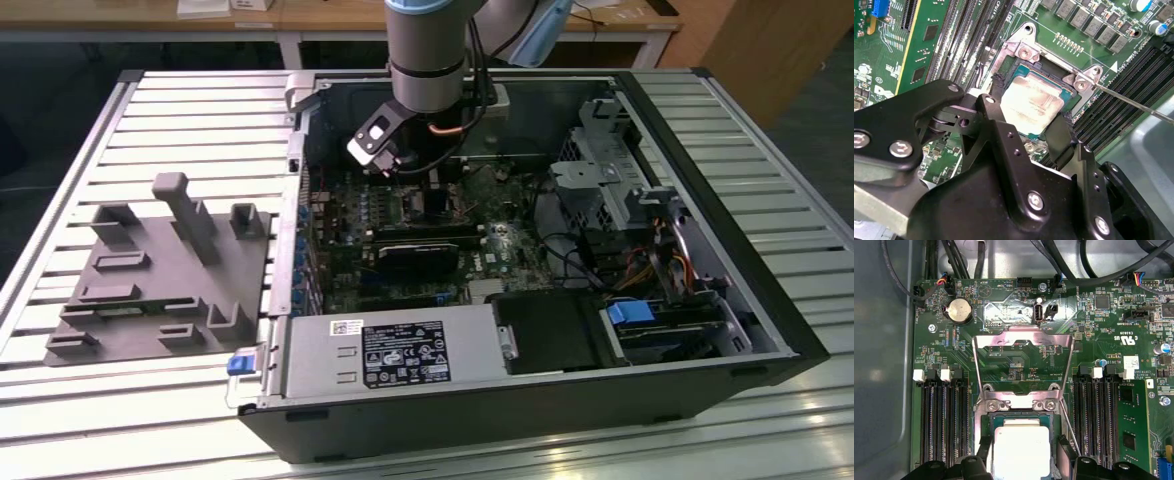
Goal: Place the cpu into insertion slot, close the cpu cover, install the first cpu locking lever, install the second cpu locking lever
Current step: 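Place the cpu into insertion slot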
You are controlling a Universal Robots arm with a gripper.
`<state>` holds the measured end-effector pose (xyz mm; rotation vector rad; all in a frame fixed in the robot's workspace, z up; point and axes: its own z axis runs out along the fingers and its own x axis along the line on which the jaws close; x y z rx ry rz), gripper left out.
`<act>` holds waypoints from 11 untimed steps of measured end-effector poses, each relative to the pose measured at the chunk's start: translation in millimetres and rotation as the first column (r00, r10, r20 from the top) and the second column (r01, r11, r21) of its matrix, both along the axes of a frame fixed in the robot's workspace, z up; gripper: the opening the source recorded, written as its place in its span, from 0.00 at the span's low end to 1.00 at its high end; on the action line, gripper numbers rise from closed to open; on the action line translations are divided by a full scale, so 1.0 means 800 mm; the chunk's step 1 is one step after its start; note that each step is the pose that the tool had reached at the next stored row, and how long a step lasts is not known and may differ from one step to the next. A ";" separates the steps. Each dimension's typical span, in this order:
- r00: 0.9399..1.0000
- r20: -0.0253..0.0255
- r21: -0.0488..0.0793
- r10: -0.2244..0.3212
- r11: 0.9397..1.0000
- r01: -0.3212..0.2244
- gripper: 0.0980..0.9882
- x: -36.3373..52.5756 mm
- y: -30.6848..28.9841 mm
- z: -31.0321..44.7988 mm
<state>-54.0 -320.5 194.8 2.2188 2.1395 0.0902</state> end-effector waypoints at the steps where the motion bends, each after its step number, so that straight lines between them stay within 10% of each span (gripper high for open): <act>1: 1.000 0.000 0.000 0.000 1.000 0.000 0.58 0.000 0.0000 0.0001; 11: 1.000 0.000 0.000 0.000 1.000 0.000 0.58 0.000 0.0000 0.0134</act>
